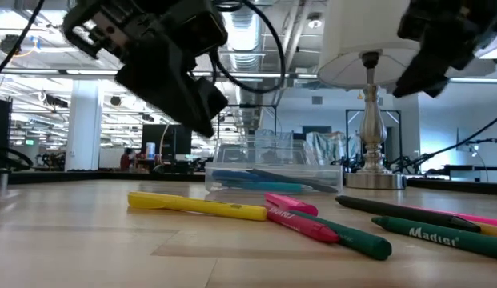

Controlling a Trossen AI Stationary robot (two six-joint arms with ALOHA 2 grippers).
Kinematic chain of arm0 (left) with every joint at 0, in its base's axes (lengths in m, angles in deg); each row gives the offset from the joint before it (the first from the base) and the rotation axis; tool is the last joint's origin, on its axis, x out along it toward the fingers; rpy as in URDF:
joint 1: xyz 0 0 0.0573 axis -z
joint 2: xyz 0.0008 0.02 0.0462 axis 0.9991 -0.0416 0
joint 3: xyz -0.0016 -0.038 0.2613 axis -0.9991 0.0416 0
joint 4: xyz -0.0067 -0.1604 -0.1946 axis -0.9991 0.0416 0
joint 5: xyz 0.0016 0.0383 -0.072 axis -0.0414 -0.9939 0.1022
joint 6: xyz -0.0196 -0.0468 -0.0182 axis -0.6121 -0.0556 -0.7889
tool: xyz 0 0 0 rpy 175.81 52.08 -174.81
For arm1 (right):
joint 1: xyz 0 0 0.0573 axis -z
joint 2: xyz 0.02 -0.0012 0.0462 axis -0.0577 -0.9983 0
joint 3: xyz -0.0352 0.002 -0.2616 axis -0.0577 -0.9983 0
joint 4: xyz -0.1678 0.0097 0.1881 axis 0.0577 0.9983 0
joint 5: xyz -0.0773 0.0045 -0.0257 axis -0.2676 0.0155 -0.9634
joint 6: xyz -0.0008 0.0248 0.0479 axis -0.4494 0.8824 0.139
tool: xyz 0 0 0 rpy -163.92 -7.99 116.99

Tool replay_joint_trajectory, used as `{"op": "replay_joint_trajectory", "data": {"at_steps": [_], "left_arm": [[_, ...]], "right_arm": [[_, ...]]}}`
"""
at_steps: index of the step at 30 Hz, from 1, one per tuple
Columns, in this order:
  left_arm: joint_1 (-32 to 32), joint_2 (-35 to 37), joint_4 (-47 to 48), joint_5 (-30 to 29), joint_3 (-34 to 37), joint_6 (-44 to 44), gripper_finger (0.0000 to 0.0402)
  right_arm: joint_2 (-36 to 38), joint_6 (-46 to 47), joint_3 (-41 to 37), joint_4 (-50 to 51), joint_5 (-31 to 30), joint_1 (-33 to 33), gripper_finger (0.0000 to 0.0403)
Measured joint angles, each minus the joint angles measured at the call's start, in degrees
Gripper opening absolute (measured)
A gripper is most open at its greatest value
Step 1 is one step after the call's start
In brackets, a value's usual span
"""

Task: Pick & place school supplies into a supply box
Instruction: Put the yellow pen into the transparent supply box

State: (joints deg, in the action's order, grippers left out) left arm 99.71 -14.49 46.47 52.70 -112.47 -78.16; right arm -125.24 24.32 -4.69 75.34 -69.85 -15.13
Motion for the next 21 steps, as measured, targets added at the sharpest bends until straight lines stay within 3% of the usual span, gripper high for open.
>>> {"op": "replay_joint_trajectory", "data": {"at_steps": [10,21], "left_arm": [[4.1,-9.3,10.0,-6.5,-8.2,3.8,0.0109],[4.8,-14.5,18.0,-7.2,-13.8,3.9,0.0109]], "right_arm": [[2.5,1.5,-1.5,4.5,-1.3,-3.2,0.0111],[3.4,1.5,-1.5,7.5,-1.1,-4.3,0.0111]]}}
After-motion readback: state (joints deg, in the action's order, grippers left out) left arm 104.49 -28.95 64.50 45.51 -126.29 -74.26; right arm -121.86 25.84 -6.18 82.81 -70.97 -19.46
